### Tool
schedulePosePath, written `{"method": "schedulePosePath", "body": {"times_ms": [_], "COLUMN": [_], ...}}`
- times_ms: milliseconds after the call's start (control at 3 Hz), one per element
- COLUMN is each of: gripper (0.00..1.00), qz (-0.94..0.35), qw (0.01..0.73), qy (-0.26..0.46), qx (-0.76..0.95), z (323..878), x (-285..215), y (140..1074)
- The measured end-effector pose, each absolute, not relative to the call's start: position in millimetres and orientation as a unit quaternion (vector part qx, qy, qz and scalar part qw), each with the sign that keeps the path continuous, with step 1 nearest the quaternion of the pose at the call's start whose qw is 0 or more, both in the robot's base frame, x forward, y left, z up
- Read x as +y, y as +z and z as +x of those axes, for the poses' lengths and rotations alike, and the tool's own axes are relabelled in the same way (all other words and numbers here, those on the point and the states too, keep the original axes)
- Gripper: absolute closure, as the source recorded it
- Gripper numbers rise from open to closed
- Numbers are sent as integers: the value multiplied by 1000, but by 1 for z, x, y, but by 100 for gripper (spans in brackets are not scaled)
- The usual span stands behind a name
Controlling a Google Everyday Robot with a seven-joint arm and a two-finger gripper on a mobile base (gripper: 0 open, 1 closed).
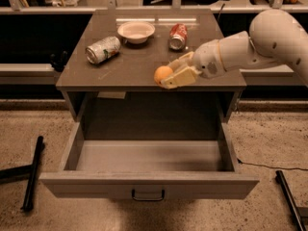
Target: Place orange into top drawer
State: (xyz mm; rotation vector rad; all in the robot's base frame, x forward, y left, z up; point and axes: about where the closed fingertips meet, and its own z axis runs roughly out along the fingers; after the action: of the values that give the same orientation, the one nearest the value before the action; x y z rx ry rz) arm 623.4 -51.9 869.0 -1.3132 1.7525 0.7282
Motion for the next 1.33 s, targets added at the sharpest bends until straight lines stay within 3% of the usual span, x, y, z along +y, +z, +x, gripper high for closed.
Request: {"method": "schedulePosePath", "body": {"times_ms": [667,1000,1333], "gripper": [100,100,100], "qz": [-561,-556,-556], "qw": [300,249,249], "qy": [312,300,300], "qx": [706,734,734], "z": [543,526,526], "x": [-57,-63,-63], "y": [806,757,757]}}
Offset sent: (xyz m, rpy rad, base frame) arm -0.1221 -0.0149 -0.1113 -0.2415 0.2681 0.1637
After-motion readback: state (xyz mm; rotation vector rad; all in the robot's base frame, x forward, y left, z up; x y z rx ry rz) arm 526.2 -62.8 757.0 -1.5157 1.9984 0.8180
